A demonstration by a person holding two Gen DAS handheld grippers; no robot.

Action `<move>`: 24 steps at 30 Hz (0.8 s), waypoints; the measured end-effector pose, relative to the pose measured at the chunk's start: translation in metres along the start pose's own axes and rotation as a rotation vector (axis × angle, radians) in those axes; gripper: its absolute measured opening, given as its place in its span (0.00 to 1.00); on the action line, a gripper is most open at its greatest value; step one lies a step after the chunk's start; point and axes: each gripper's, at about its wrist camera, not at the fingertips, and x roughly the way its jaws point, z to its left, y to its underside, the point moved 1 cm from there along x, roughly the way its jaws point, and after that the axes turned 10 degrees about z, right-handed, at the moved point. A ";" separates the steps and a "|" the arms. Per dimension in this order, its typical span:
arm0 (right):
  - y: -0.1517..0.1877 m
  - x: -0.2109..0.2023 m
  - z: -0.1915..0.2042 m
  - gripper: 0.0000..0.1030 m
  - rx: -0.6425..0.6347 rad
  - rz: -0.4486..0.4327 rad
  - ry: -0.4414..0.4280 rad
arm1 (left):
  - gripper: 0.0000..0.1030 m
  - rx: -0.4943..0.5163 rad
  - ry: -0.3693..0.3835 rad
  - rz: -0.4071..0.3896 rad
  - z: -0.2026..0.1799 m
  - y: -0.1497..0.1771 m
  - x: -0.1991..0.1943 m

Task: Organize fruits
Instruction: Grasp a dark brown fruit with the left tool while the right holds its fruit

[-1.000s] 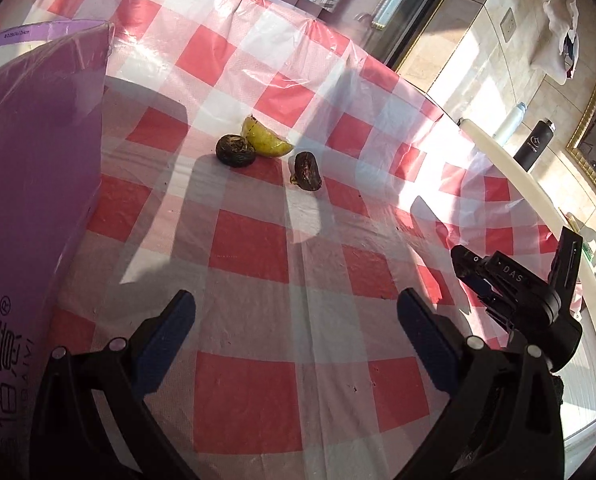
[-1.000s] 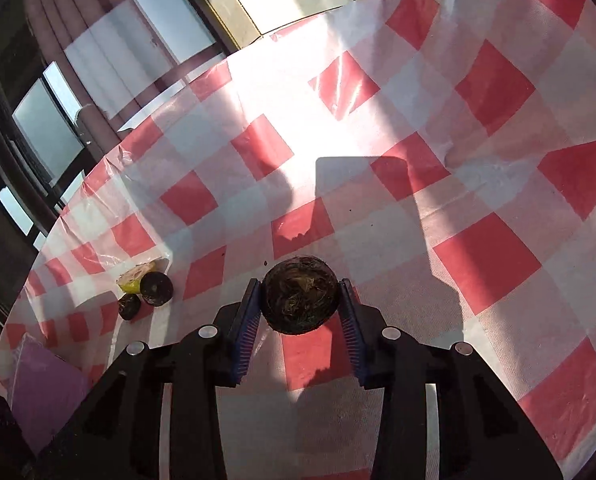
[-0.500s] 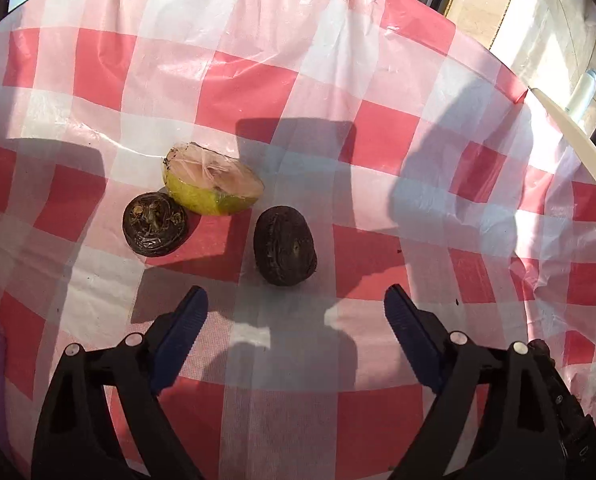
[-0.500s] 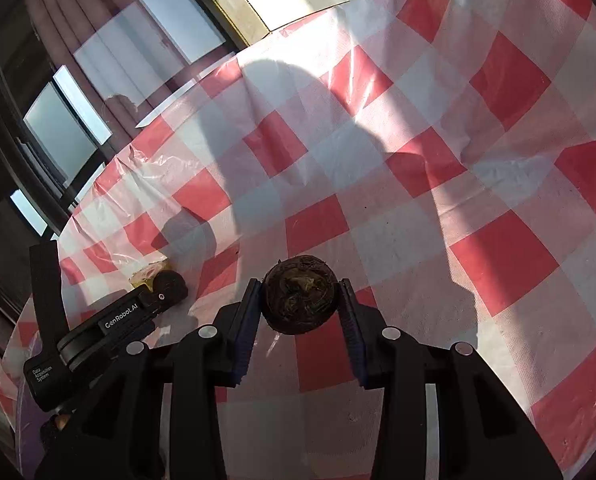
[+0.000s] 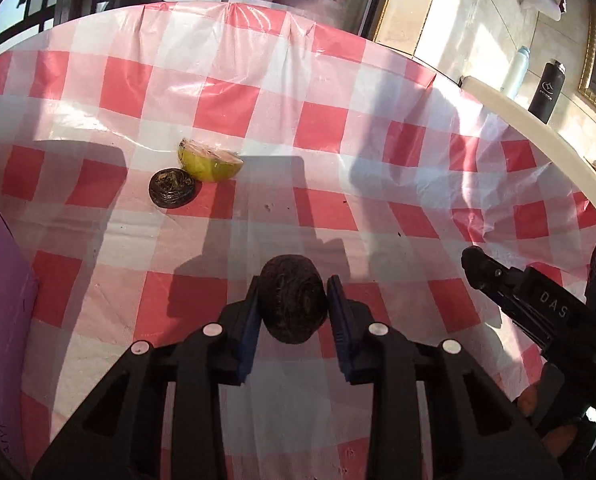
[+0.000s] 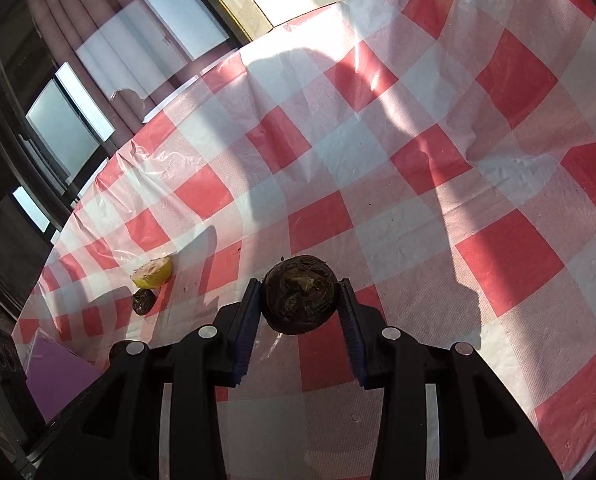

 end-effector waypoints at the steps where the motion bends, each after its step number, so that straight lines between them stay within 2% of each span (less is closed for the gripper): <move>1: 0.000 0.000 0.000 0.38 0.000 -0.001 0.000 | 0.31 -0.008 0.001 -0.012 0.004 0.012 -0.011; 4: 0.000 -0.001 0.000 0.38 -0.003 -0.003 -0.001 | 0.31 -0.042 0.008 -0.024 0.023 0.039 -0.034; 9: 0.000 -0.002 0.001 0.38 -0.006 -0.003 0.001 | 0.31 -0.167 0.127 -0.033 0.056 0.057 -0.048; 10: 0.000 -0.003 0.001 0.38 -0.006 -0.004 0.000 | 0.31 -0.177 0.131 -0.035 0.057 0.059 -0.048; 14: 0.000 -0.001 0.001 0.38 -0.006 0.001 0.004 | 0.31 -0.148 0.162 -0.007 0.049 0.052 -0.040; 24: -0.001 0.002 0.001 0.38 -0.003 0.023 0.027 | 0.31 -0.176 0.176 -0.022 0.053 0.052 -0.041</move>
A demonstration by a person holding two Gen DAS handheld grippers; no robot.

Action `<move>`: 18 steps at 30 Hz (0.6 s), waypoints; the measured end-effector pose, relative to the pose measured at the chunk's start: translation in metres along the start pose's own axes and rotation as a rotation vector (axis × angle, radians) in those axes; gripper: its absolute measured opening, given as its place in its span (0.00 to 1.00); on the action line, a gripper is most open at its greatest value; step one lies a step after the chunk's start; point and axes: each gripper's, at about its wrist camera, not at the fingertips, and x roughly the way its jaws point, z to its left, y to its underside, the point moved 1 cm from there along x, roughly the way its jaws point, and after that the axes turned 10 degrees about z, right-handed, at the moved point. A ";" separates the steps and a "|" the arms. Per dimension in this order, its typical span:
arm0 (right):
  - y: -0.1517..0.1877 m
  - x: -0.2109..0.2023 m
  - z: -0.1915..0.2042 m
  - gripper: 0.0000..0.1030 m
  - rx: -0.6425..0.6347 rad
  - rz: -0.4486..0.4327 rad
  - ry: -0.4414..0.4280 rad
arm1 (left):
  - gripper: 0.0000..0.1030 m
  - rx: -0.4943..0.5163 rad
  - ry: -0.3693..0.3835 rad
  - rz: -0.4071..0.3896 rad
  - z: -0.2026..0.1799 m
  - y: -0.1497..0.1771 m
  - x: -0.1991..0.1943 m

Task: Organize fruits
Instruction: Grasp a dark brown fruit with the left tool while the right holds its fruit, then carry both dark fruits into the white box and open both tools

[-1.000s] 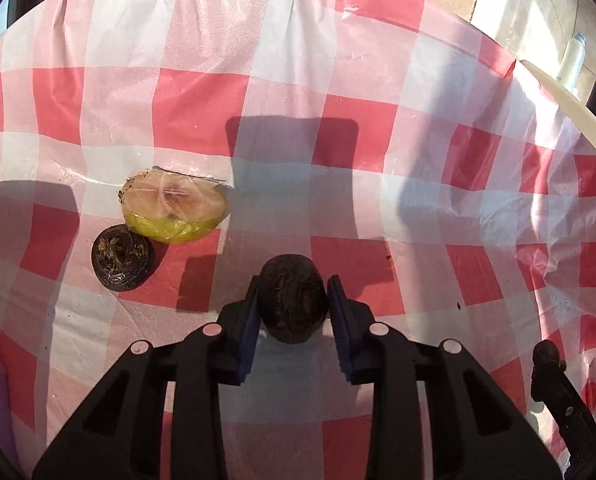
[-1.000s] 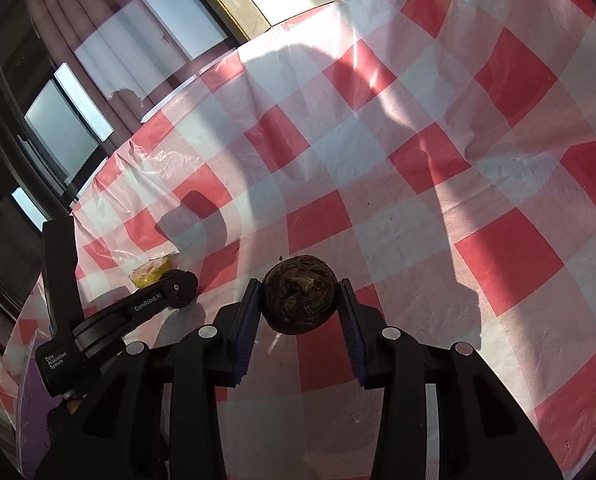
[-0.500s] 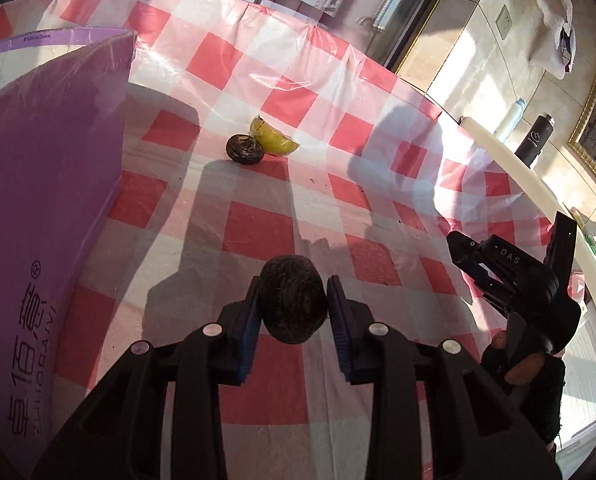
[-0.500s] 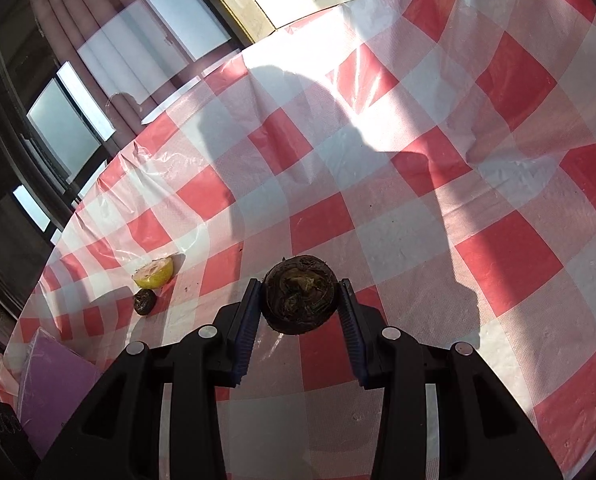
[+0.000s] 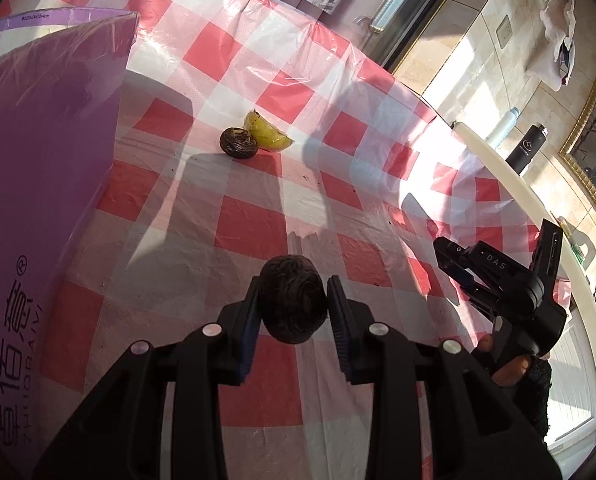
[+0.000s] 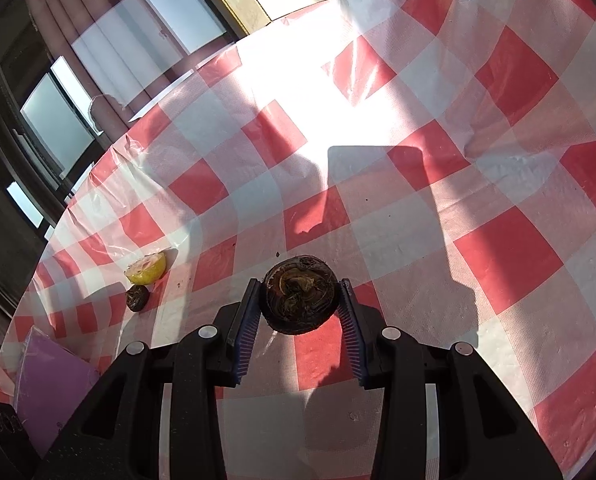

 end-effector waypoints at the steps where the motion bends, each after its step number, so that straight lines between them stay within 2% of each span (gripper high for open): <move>1: 0.000 0.000 0.000 0.38 0.000 0.002 0.002 | 0.31 -0.002 0.002 -0.003 0.000 0.000 -0.001; 8: 0.014 -0.004 0.013 0.38 -0.016 0.031 0.012 | 0.31 -0.015 0.012 -0.014 0.004 -0.001 -0.002; 10: 0.033 -0.012 0.029 0.38 -0.067 0.031 0.058 | 0.31 -0.019 0.009 -0.012 0.005 -0.001 -0.002; 13: 0.071 -0.028 0.056 0.38 -0.131 0.034 0.068 | 0.31 -0.006 -0.003 0.006 0.002 -0.001 0.000; 18: 0.125 -0.052 0.080 0.38 -0.160 0.036 0.011 | 0.31 0.021 -0.013 -0.006 -0.003 0.013 -0.012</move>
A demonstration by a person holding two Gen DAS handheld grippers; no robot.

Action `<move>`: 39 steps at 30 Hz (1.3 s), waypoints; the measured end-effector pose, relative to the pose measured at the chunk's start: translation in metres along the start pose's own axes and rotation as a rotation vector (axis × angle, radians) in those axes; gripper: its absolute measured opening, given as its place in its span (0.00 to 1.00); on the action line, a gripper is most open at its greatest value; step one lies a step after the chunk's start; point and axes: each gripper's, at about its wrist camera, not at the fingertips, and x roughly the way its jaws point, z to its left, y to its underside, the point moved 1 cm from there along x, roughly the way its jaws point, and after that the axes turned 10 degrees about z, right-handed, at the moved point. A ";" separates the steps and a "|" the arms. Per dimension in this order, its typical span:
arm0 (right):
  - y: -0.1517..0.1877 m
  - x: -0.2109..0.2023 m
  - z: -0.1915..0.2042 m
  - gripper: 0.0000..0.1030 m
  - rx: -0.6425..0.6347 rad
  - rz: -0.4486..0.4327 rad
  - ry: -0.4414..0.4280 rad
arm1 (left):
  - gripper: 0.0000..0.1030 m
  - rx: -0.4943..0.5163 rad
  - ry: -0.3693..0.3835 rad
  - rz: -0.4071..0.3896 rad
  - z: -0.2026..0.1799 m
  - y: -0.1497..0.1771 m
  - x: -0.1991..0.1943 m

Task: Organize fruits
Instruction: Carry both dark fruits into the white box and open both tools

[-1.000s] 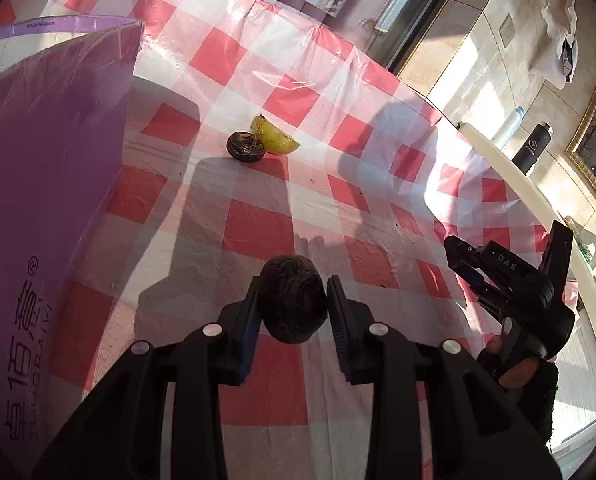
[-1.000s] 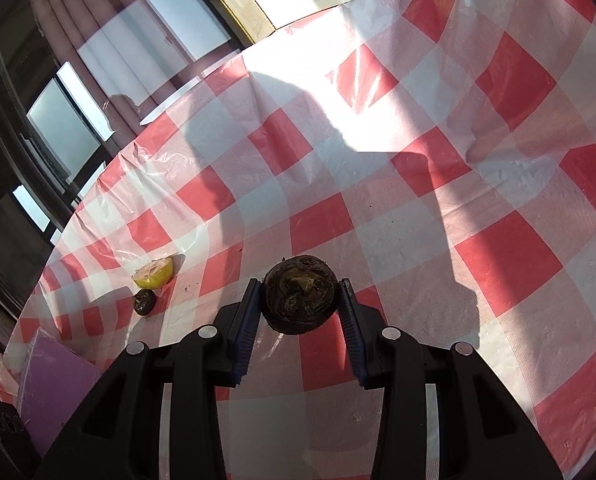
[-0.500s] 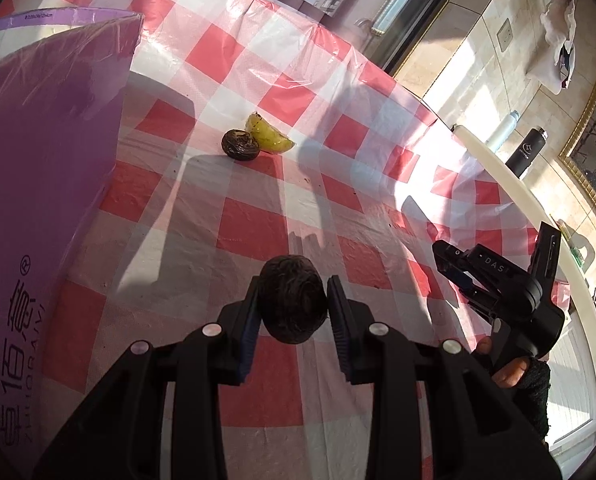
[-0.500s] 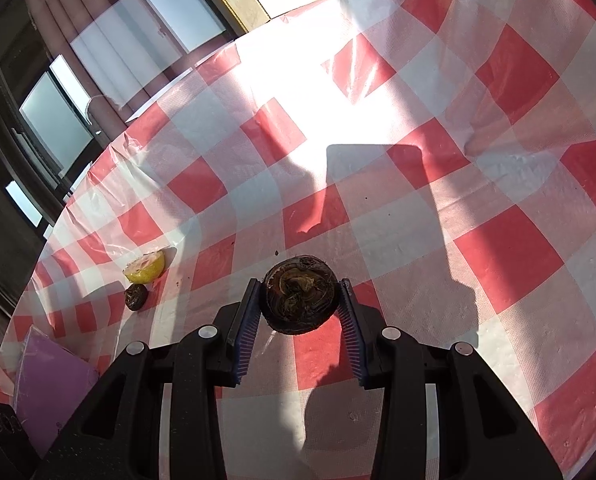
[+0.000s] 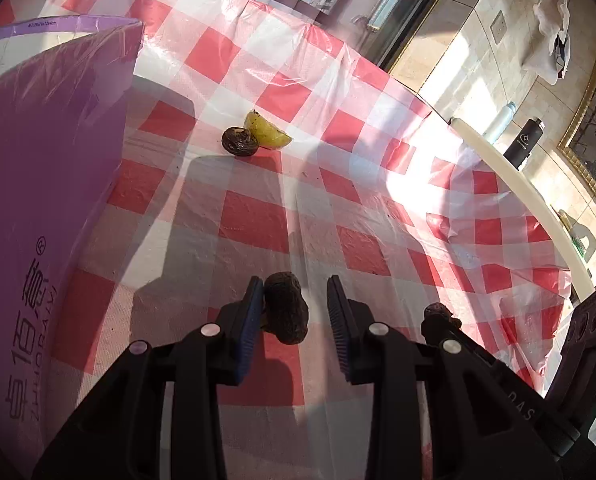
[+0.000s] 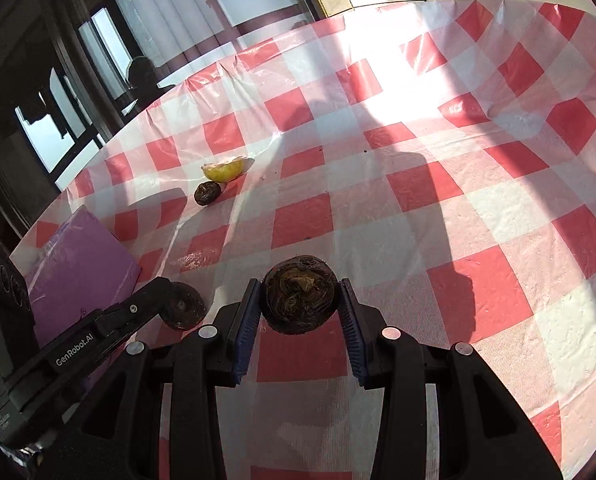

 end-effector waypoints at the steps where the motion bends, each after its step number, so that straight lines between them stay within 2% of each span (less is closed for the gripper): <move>1: 0.008 -0.005 0.003 0.38 -0.004 -0.004 -0.011 | 0.31 0.001 0.004 -0.009 0.000 0.004 -0.005; 5: 0.022 -0.017 0.003 0.38 0.001 0.002 -0.046 | 0.31 -0.003 0.003 -0.003 0.003 0.020 -0.018; 6: 0.022 -0.016 0.002 0.38 0.011 0.005 -0.057 | 0.35 -0.004 0.006 -0.002 0.004 0.022 -0.020; 7: 0.023 -0.017 0.000 0.38 0.021 0.006 -0.065 | 0.41 -0.006 0.001 -0.002 0.005 0.022 -0.021; 8: 0.023 -0.018 -0.001 0.38 0.029 0.005 -0.070 | 0.59 -0.010 -0.020 -0.003 0.005 0.022 -0.022; 9: 0.024 -0.018 -0.002 0.38 0.031 0.005 -0.075 | 0.67 -0.011 -0.045 -0.006 0.005 0.021 -0.022; 15: 0.027 -0.018 0.007 0.38 -0.016 0.008 -0.079 | 0.68 0.099 -0.182 0.076 -0.010 0.002 0.008; 17: 0.027 -0.018 0.005 0.38 -0.005 0.009 -0.086 | 0.67 0.107 -0.225 0.128 -0.011 -0.007 0.023; 19: 0.027 -0.019 0.005 0.38 -0.006 0.008 -0.093 | 0.58 0.149 -0.299 0.144 -0.016 -0.010 0.031; 20: 0.027 -0.018 0.005 0.38 -0.008 0.009 -0.096 | 0.40 0.176 -0.318 0.149 -0.019 -0.009 0.033; 22: 0.027 -0.018 0.005 0.38 -0.008 0.010 -0.101 | 0.41 0.189 -0.270 0.149 -0.019 -0.005 0.030; 27: 0.028 -0.025 0.005 0.38 -0.014 -0.019 -0.125 | 0.41 0.210 -0.206 -0.001 -0.029 0.018 -0.026; 30: 0.031 -0.035 0.007 0.38 -0.025 -0.066 -0.148 | 0.41 0.268 -0.188 -0.154 -0.046 0.037 -0.085; 32: 0.035 -0.041 0.011 0.38 -0.002 -0.075 -0.212 | 0.41 0.285 -0.175 -0.258 -0.053 0.046 -0.124; 34: 0.038 -0.048 0.027 0.38 -0.023 -0.080 -0.252 | 0.41 0.284 -0.190 -0.340 -0.052 0.052 -0.157; 36: 0.040 -0.059 0.055 0.38 -0.098 -0.093 -0.276 | 0.41 0.263 -0.212 -0.401 -0.043 0.055 -0.186; 39: 0.041 -0.083 0.105 0.38 -0.230 -0.128 -0.336 | 0.41 0.218 -0.288 -0.447 -0.016 0.054 -0.218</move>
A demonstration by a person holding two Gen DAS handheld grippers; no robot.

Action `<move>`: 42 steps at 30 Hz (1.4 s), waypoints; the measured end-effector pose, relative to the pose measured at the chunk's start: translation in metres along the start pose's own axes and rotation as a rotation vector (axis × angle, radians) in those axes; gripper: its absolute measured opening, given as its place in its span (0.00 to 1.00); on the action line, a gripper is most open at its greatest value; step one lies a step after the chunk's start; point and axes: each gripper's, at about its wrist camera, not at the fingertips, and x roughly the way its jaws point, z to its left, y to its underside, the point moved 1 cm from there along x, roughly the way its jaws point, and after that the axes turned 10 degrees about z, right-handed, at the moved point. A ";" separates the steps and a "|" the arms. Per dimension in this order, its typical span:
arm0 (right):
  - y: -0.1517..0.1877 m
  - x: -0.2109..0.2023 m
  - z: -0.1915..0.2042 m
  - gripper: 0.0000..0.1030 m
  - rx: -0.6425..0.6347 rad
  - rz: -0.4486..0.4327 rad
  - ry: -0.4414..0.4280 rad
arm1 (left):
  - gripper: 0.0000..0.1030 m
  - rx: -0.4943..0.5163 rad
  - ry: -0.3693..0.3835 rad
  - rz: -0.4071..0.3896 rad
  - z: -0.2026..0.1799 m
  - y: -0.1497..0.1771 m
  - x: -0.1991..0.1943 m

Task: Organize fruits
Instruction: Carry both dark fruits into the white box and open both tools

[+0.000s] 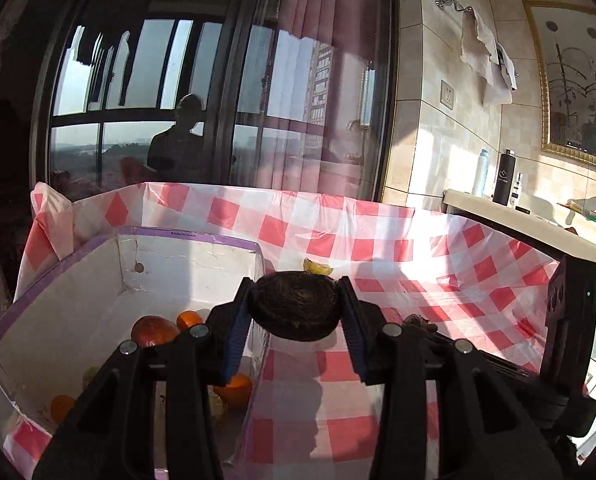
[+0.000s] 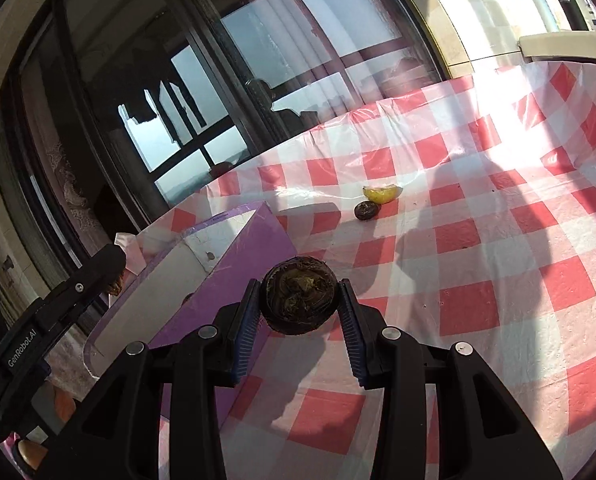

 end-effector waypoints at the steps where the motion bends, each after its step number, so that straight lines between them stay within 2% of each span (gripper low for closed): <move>1: -0.004 0.001 0.018 0.38 -0.045 0.002 -0.014 | 0.41 -0.011 -0.034 -0.006 0.014 -0.002 -0.005; 4: -0.014 0.016 0.065 0.38 -0.146 0.039 -0.046 | 0.41 -0.010 -0.146 0.044 0.056 -0.012 -0.005; 6: -0.017 0.034 0.093 0.38 -0.218 0.088 -0.034 | 0.41 -0.003 -0.196 0.128 0.085 -0.016 0.002; 8: -0.019 0.063 0.118 0.38 -0.297 0.177 0.021 | 0.41 0.006 -0.252 0.211 0.111 -0.018 0.013; 10: -0.017 0.092 0.135 0.38 -0.349 0.291 0.035 | 0.41 0.005 -0.290 0.301 0.135 -0.018 0.028; 16: -0.009 0.158 0.166 0.38 -0.546 0.528 0.191 | 0.42 -0.002 -0.309 0.506 0.185 -0.005 0.070; 19: -0.001 0.184 0.170 0.38 -0.629 0.627 0.283 | 0.42 0.004 -0.260 0.531 0.189 -0.006 0.076; 20: 0.003 0.192 0.170 0.39 -0.643 0.664 0.300 | 0.48 0.017 -0.261 0.548 0.186 -0.005 0.078; 21: 0.007 0.198 0.169 0.39 -0.652 0.691 0.304 | 0.62 0.027 -0.256 0.571 0.186 -0.002 0.081; 22: 0.007 0.198 0.169 0.38 -0.648 0.697 0.287 | 0.65 0.029 -0.246 0.583 0.185 0.000 0.083; 23: 0.006 0.197 0.170 0.42 -0.645 0.687 0.280 | 0.65 0.016 -0.227 0.569 0.186 -0.001 0.080; 24: 0.005 0.196 0.170 0.44 -0.641 0.678 0.288 | 0.69 -0.002 -0.201 0.562 0.189 -0.002 0.078; 26: 0.005 0.195 0.169 0.50 -0.633 0.672 0.291 | 0.73 -0.004 -0.187 0.553 0.187 -0.002 0.077; 30: 0.003 0.194 0.170 0.51 -0.629 0.659 0.287 | 0.75 -0.024 -0.179 0.530 0.187 -0.004 0.076; 33: 0.000 0.189 0.170 0.51 -0.613 0.613 0.267 | 0.75 -0.041 -0.175 0.508 0.189 -0.004 0.073; 34: -0.001 0.185 0.170 0.52 -0.605 0.578 0.261 | 0.76 -0.048 -0.181 0.501 0.189 -0.003 0.070; 36: -0.005 0.172 0.169 0.61 -0.571 0.490 0.244 | 0.77 -0.076 -0.190 0.472 0.192 -0.004 0.066; 38: -0.010 0.153 0.163 0.83 -0.511 0.377 0.210 | 0.79 -0.105 -0.203 0.424 0.193 -0.005 0.060; 40: -0.010 0.132 0.153 0.86 -0.450 0.282 0.159 | 0.84 -0.100 -0.235 0.370 0.188 -0.005 0.053; 41: -0.009 0.123 0.146 0.86 -0.418 0.249 0.137 | 0.95 -0.089 -0.283 0.332 0.183 -0.006 0.048; 42: -0.008 0.114 0.139 0.86 -0.389 0.216 0.118 | 0.98 -0.082 -0.325 0.283 0.178 -0.007 0.040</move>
